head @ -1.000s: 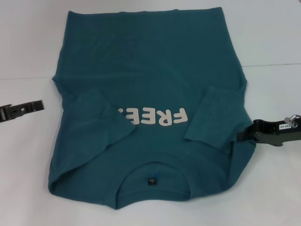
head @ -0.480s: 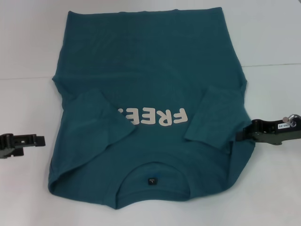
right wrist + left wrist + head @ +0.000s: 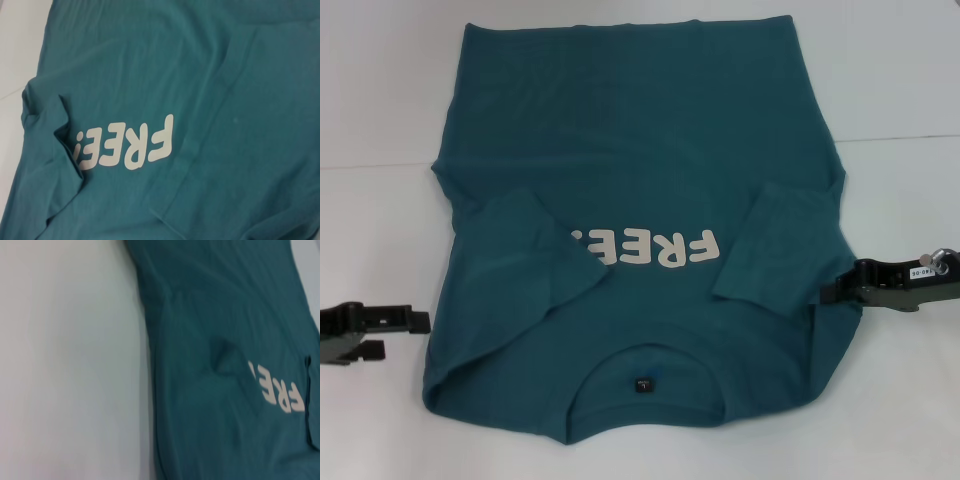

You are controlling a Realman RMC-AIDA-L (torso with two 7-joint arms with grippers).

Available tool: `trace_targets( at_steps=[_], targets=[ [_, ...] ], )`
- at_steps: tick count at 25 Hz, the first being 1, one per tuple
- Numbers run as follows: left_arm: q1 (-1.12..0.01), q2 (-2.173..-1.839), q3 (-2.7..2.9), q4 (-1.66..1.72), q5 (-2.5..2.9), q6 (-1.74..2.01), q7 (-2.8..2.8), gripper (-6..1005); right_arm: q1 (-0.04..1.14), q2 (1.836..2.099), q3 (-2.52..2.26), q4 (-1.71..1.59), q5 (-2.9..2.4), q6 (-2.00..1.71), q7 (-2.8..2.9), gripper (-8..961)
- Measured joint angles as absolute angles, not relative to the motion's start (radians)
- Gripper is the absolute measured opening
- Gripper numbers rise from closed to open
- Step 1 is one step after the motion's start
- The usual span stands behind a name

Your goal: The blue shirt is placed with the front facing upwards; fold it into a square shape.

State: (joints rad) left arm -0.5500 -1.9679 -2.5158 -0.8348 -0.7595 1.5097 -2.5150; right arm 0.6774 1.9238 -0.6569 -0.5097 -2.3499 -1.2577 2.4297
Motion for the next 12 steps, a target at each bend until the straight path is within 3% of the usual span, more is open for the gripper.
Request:
trace_targets(
  at_steps=[12],
  targets=[
    [-0.561, -1.971, -2.515, -0.835, -0.749, 1.602, -2.55, 896, 0.673, 1.931, -0.67, -0.528, -2.35, -1.258, 2.424, 37]
  ],
)
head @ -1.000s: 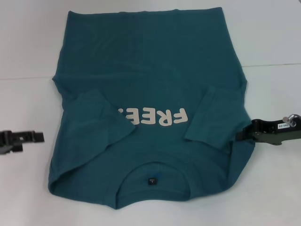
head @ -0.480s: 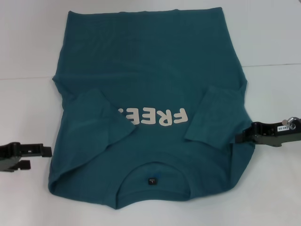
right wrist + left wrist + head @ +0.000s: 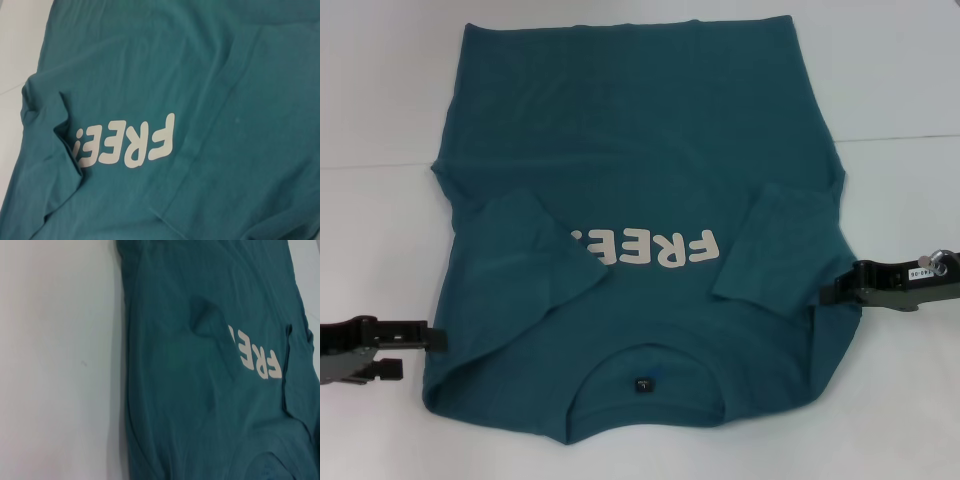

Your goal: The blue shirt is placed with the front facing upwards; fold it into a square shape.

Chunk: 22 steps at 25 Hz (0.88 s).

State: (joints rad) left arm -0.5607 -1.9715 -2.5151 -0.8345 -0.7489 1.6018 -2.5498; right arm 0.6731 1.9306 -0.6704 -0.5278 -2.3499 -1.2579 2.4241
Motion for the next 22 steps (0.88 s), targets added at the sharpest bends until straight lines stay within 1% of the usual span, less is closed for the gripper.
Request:
trace_targets(
  at_steps=[22],
  targets=[
    [-0.565, -1.995, -2.416, -0.821, -0.693, 1.539, -2.478, 895, 0.67, 1.931, -0.67, -0.541, -2.35, -1.261, 2.409, 36]
  ],
)
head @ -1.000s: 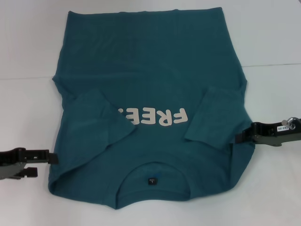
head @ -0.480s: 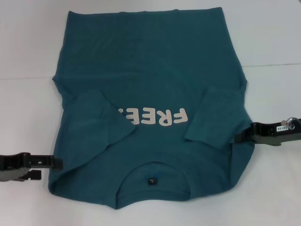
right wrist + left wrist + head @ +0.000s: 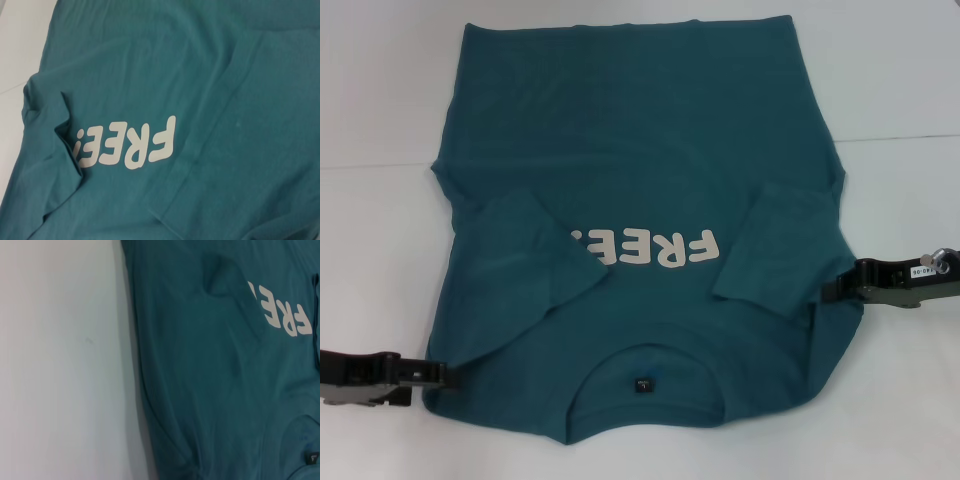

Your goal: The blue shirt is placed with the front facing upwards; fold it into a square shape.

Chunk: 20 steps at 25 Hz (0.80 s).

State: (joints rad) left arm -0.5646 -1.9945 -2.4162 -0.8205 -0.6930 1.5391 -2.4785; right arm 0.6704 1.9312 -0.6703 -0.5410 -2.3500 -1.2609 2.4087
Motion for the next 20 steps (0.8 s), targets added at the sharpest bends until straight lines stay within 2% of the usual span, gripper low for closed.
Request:
trace_targets(
  at_steps=[9, 20],
  targets=[
    [-0.576, -2.007, -2.413, -0.811, -0.693, 1.499, -2.477, 894, 0.67, 1.937, -0.67, -0.542, -2.35, -1.261, 2.404, 36],
    [-0.591, -2.002, -2.413, -0.782, -0.692, 1.456, -2.481, 894, 0.67, 1.939, -0.67, -0.542, -2.35, -1.263, 2.4, 36]
  ],
)
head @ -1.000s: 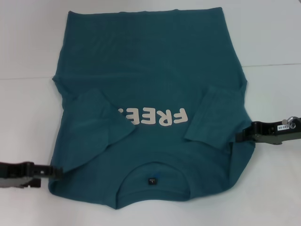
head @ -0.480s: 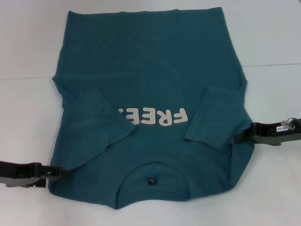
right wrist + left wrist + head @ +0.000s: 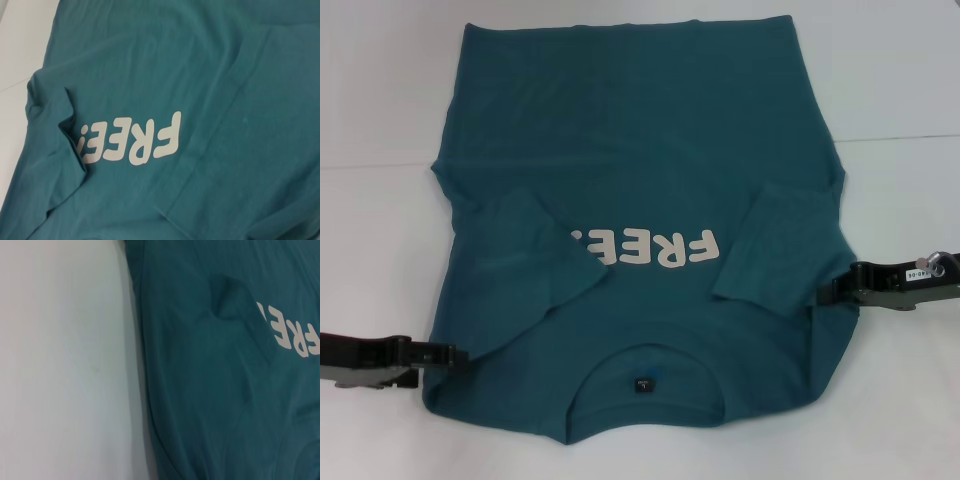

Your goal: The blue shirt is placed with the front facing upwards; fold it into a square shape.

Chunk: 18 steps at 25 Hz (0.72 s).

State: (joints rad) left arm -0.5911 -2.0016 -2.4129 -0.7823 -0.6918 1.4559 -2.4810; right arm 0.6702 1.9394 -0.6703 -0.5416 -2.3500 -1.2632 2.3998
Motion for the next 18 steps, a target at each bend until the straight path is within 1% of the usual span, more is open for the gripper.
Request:
trace_targets(
  at_steps=[14, 18],
  targets=[
    [-0.614, -1.998, -2.413, -0.733, -0.662, 1.416, -2.49, 893, 0.673, 1.939, -0.67, -0.542, -2.35, -1.26, 2.392, 37],
    [-0.625, -2.003, -2.413, -0.732, -0.662, 1.416, -2.49, 893, 0.673, 1.939, -0.67, -0.542, -2.35, -1.259, 2.39, 37]
  ],
)
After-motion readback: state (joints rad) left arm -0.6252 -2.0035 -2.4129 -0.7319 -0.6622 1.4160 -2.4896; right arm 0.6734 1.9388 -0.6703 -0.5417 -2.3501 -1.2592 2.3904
